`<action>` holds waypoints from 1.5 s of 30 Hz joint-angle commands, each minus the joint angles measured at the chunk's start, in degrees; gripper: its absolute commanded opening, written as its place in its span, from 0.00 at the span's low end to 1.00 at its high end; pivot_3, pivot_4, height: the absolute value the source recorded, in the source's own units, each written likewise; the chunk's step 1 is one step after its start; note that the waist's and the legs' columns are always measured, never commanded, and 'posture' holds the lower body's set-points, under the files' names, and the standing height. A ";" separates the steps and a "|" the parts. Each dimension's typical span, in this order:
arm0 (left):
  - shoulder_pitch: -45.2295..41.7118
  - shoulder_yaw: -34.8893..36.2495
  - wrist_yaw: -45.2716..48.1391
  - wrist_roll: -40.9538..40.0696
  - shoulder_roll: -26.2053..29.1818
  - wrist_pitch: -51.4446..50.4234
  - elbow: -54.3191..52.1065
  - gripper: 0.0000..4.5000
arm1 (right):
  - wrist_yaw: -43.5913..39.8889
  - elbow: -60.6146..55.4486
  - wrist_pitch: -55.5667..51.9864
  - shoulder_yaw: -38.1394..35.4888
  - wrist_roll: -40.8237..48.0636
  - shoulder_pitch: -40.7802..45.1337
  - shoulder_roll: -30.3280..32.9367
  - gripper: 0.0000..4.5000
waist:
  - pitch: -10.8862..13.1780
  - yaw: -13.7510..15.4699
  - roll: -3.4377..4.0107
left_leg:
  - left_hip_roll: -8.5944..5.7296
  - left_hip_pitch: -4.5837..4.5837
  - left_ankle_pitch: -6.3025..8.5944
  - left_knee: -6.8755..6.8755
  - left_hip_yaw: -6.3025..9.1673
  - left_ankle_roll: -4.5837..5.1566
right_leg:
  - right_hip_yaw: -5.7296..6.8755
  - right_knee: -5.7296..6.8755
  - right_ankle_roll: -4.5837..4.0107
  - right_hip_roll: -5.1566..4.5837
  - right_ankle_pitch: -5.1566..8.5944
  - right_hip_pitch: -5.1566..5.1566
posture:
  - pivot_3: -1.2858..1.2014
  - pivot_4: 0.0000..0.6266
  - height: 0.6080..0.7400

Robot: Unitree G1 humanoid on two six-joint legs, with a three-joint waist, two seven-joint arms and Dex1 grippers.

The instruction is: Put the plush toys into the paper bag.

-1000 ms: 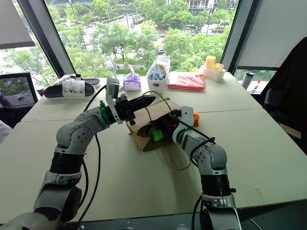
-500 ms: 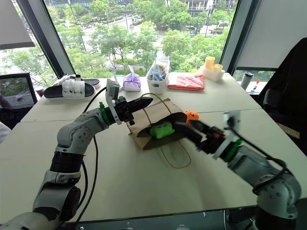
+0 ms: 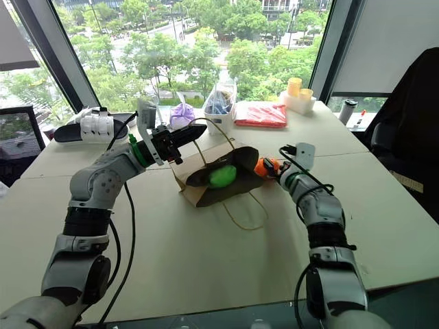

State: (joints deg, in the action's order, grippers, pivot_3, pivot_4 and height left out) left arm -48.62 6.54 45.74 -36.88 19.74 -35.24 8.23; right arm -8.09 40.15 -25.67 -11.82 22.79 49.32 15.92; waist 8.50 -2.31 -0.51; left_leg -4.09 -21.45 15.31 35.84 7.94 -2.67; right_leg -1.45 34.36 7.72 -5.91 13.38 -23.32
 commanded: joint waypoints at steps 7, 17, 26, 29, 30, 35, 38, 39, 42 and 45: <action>-0.69 1.60 -0.99 -0.47 0.42 1.45 -2.36 0.00 | -1.08 21.89 10.47 -2.62 -4.56 9.25 1.28 0.51 | 0.00 -0.23 -0.01 | -0.01 0.05 0.00 -0.04 0.04 0.00 | 0.00 -0.01 0.00 0.00 0.00 0.10 | 0.52 0.24 1.00; -1.55 0.77 -1.15 -0.27 -1.76 2.43 -1.01 0.00 | -3.09 6.62 14.74 -2.97 -6.23 4.69 4.24 0.00 | 0.00 -0.01 0.00 | -0.02 0.04 -0.05 0.03 0.07 -0.10 | 0.00 0.02 0.00 0.01 -0.01 0.09 | 0.52 0.24 1.00; -4.89 0.64 0.44 -0.15 -4.73 4.47 3.15 0.00 | 1.91 -58.38 -22.05 -10.90 11.90 -19.32 10.25 0.00 | 0.00 0.32 0.00 | -0.01 -0.03 -0.04 -0.08 0.11 -0.08 | 0.02 0.01 0.07 0.00 -0.04 -0.03 | 0.52 0.24 1.00; -6.28 1.70 0.79 -1.25 -5.47 4.44 5.10 0.00 | 2.31 -69.80 -34.24 -16.41 26.43 -23.49 12.48 0.00 | -0.01 0.34 0.00 | 0.00 0.01 0.16 0.02 0.07 0.28 | 0.02 -0.02 0.06 0.01 -0.03 0.06 | 0.52 0.24 1.00; -6.62 1.98 1.08 -1.65 -5.65 4.27 5.61 0.00 | 2.50 -71.90 -37.19 -17.40 30.88 -24.23 13.11 0.00 | -0.01 0.31 0.00 | 0.04 0.09 0.19 0.09 0.07 0.33 | 0.02 -0.02 0.06 0.03 -0.03 0.13 | 0.52 0.24 1.00; -8.11 1.51 3.12 -1.35 -6.24 4.42 7.97 0.00 | 4.26 -78.04 -42.37 -13.51 39.05 -26.58 15.19 0.00 | -0.01 0.39 0.00 | 0.05 0.13 0.20 0.21 0.05 0.37 | 0.04 0.00 0.06 0.06 -0.03 0.27 | 0.52 0.24 1.00; -8.56 1.48 3.62 -1.22 -6.73 4.47 8.50 0.00 | 5.35 -78.01 -42.02 -9.54 37.93 -26.08 14.93 0.00 | -0.01 0.64 -0.01 | 0.03 0.12 0.21 0.21 0.04 0.38 | 0.03 -0.01 0.06 0.05 -0.03 0.26 | 0.52 0.24 1.00; -8.60 1.39 3.84 -1.18 -6.82 4.46 8.54 0.00 | 5.86 -77.48 -41.69 -7.66 36.97 -25.16 14.48 0.00 | -0.01 0.80 -0.01 | 0.03 0.09 0.21 0.21 0.03 0.38 | 0.03 -0.02 0.06 0.05 -0.03 0.24 | 0.52 0.24 1.00; -8.16 1.13 4.11 -1.39 -7.18 4.07 7.61 0.00 | 8.22 -71.90 -39.54 0.00 29.74 -20.84 12.92 0.00 | -0.01 1.16 -0.01 | 0.04 0.08 0.21 0.20 0.02 0.38 | 0.03 -0.01 0.06 0.05 -0.03 0.19 | 0.52 0.24 1.00; -7.44 1.33 3.86 -2.02 -7.64 3.30 6.26 0.00 | 8.64 -62.73 -35.17 9.85 18.34 -14.79 12.02 0.00 | -0.01 1.24 -0.01 | 0.04 0.11 0.18 0.24 -0.06 0.35 | 0.01 0.01 0.04 0.05 -0.06 0.19 | 0.52 0.24 1.00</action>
State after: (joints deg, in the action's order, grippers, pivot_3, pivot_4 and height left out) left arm -54.90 7.42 49.52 -37.81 11.74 -32.20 17.11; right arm 0.39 -24.92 -63.68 -5.01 46.02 32.96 28.15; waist 8.49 -1.07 -0.51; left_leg -4.05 -21.34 15.49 36.08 7.89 -2.33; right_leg -1.43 34.37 7.76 -5.85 13.33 -23.14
